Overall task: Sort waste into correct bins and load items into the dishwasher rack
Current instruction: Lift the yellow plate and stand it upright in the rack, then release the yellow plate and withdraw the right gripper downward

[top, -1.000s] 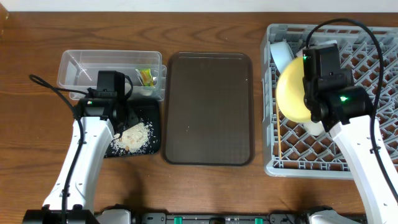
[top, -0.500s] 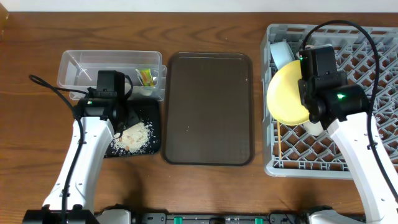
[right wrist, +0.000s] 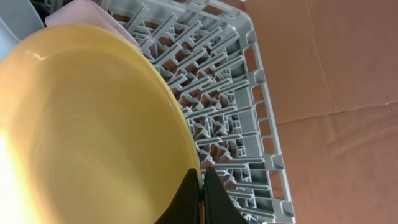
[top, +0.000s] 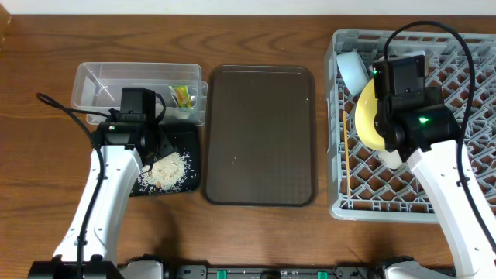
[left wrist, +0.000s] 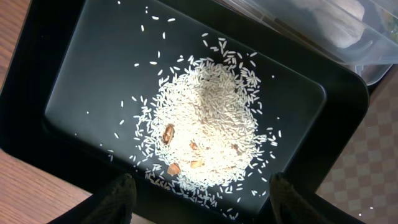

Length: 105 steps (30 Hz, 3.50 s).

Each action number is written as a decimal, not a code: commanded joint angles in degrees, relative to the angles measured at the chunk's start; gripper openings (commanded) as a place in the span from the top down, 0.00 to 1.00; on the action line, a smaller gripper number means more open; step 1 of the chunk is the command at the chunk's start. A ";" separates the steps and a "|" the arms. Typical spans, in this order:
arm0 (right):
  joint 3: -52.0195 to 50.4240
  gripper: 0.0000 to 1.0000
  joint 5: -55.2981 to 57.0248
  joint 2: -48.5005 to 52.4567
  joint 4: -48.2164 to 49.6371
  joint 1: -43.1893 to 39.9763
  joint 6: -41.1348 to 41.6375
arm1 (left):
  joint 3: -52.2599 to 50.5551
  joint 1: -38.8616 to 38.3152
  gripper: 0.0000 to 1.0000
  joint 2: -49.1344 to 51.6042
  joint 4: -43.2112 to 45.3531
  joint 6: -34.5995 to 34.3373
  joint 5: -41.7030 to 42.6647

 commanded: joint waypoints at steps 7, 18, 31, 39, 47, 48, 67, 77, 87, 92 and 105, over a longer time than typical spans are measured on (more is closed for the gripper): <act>-0.13 0.99 2.71 0.70 0.20 2.82 -0.57 | 0.46 0.24 0.29 -0.44 0.00 -0.57 -0.24; -0.11 0.99 2.73 4.00 0.20 5.16 -0.50 | 0.46 0.24 0.29 -0.44 0.00 -0.57 -0.24; -0.11 0.89 -9.77 7.67 0.98 9.51 10.91 | 0.46 0.24 0.29 -0.44 0.00 -0.57 -0.26; -0.11 0.56 -19.41 7.65 0.48 9.29 20.35 | 0.46 0.24 0.22 -0.44 0.07 -0.55 -0.26; -0.11 0.33 -28.57 5.42 1.60 4.68 28.20 | 0.46 0.24 0.18 -0.44 0.13 2.10 -0.26; -0.11 0.32 -31.50 5.05 2.01 3.30 27.28 | 0.46 0.24 0.18 -0.44 -0.02 2.10 -0.26; -5.35 0.18 -51.36 2.03 -4.72 -7.61 17.94 | 0.46 0.24 0.14 -0.52 -6.36 4.70 1.44; -22.99 0.01 -50.47 -17.77 6.25 -7.61 18.16 | -2.54 -8.24 0.15 -11.23 -4.35 7.67 1.05; -33.57 0.01 -47.43 -36.50 7.72 -7.63 18.14 | -14.86 -12.85 0.14 -36.44 -2.43 4.00 -2.25; -33.73 0.01 -47.47 -38.07 7.21 -7.61 18.14 | -16.15 -12.85 0.06 -44.78 -2.19 3.98 -2.23; -33.73 0.01 -47.45 -37.83 7.21 -7.63 18.14 | -16.15 -12.85 0.05 -46.45 -2.38 4.00 -2.23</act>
